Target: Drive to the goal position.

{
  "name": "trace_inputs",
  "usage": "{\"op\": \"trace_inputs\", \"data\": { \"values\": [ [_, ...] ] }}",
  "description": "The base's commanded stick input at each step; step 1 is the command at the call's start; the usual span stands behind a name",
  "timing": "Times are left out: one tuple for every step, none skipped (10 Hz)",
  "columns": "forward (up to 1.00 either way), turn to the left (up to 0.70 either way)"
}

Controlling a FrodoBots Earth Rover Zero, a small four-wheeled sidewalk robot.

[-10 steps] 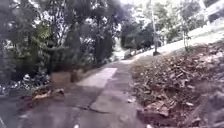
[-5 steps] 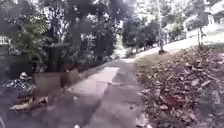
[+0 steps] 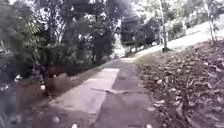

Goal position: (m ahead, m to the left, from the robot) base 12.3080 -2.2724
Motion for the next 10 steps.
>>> {"op": "trace_inputs", "data": {
  "values": [
    [1.00,0.00],
    [1.00,0.00],
    [1.00,0.00],
    [1.00,0.00],
    [1.00,0.00],
    [1.00,0.00],
    [1.00,0.00],
    [1.00,-0.01],
    [1.00,-0.15],
    [1.00,-0.40]
  ]
}}
